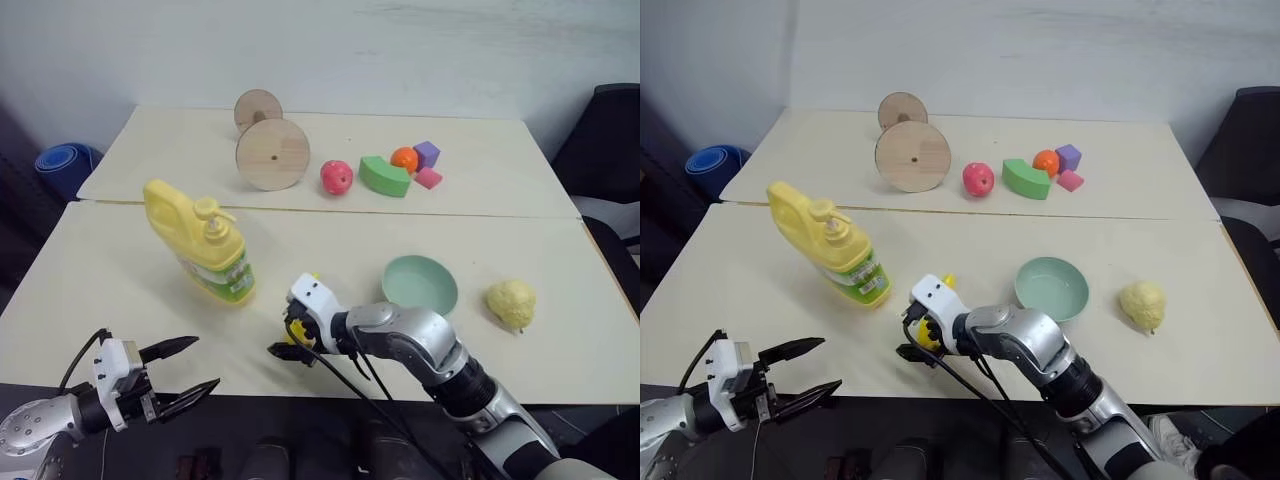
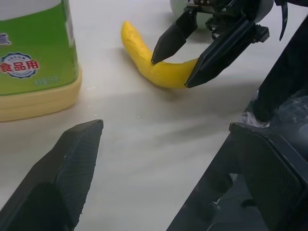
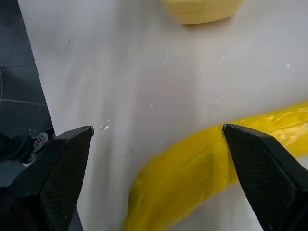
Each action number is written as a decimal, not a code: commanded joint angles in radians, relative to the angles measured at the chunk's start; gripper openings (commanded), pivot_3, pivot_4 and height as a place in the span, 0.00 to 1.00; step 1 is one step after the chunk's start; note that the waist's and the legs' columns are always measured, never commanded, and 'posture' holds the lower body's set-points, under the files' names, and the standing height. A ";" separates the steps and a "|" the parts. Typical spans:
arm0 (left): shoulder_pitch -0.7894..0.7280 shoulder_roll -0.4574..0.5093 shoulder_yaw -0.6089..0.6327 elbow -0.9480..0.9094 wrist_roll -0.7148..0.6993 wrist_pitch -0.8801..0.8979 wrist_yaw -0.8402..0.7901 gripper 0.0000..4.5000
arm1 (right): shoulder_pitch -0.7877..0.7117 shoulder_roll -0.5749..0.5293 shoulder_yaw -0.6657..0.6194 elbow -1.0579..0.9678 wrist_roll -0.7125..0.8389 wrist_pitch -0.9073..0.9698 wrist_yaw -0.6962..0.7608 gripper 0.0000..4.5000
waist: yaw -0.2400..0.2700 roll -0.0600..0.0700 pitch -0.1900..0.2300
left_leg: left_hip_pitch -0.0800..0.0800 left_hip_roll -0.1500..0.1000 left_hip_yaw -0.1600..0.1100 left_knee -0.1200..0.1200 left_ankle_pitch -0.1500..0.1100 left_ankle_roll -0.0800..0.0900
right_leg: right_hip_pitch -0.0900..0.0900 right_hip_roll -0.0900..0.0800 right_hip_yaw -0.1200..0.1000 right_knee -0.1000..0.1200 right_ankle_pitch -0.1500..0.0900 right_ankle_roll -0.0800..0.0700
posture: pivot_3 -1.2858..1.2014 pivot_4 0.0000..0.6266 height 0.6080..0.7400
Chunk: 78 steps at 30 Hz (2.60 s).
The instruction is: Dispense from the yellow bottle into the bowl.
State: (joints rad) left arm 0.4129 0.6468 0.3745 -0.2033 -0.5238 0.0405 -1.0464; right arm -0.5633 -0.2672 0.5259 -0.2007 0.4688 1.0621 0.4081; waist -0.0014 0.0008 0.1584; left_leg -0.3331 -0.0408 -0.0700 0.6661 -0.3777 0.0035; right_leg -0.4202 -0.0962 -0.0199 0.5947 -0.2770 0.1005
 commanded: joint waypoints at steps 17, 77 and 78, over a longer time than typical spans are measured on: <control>-0.009 -0.026 -0.013 -0.011 0.018 -0.054 0.002 0.99 | 0.015 -0.085 -0.128 -0.090 -0.021 0.174 0.021 1.00 | -0.006 -0.004 -0.002 | -0.004 0.002 0.001 -0.002 0.001 -0.002 | -0.006 0.001 0.001 0.001 0.000 0.000 | 0.52 0.24 1.00; -0.340 -0.062 -0.210 0.002 -0.007 0.004 -0.033 1.00 | 0.428 -0.823 -0.912 0.324 -0.085 -0.736 0.720 0.99 | 0.003 0.012 0.008 | 0.010 0.000 0.013 -0.001 0.000 0.005 | 0.009 0.001 0.010 -0.009 0.005 0.009 | 0.52 0.24 1.00; -0.334 -0.062 -0.207 0.003 -0.007 0.002 -0.034 1.00 | 0.452 -0.805 -0.913 0.234 -0.044 -0.681 0.721 0.99 | 0.001 0.012 0.008 | 0.010 0.001 0.013 -0.001 0.000 0.004 | 0.009 0.001 0.010 -0.009 0.005 0.009 | 0.52 0.24 1.00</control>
State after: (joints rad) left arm 0.0668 0.5733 0.1483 -0.1836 -0.5232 0.0617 -1.0730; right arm -0.1299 -1.0810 -0.3641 0.1937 0.3355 0.3030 1.1107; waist -0.0005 0.0130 0.1661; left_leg -0.3230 -0.0382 -0.0579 0.6644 -0.3780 0.0068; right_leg -0.4113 -0.0940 -0.0102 0.5858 -0.2717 0.1099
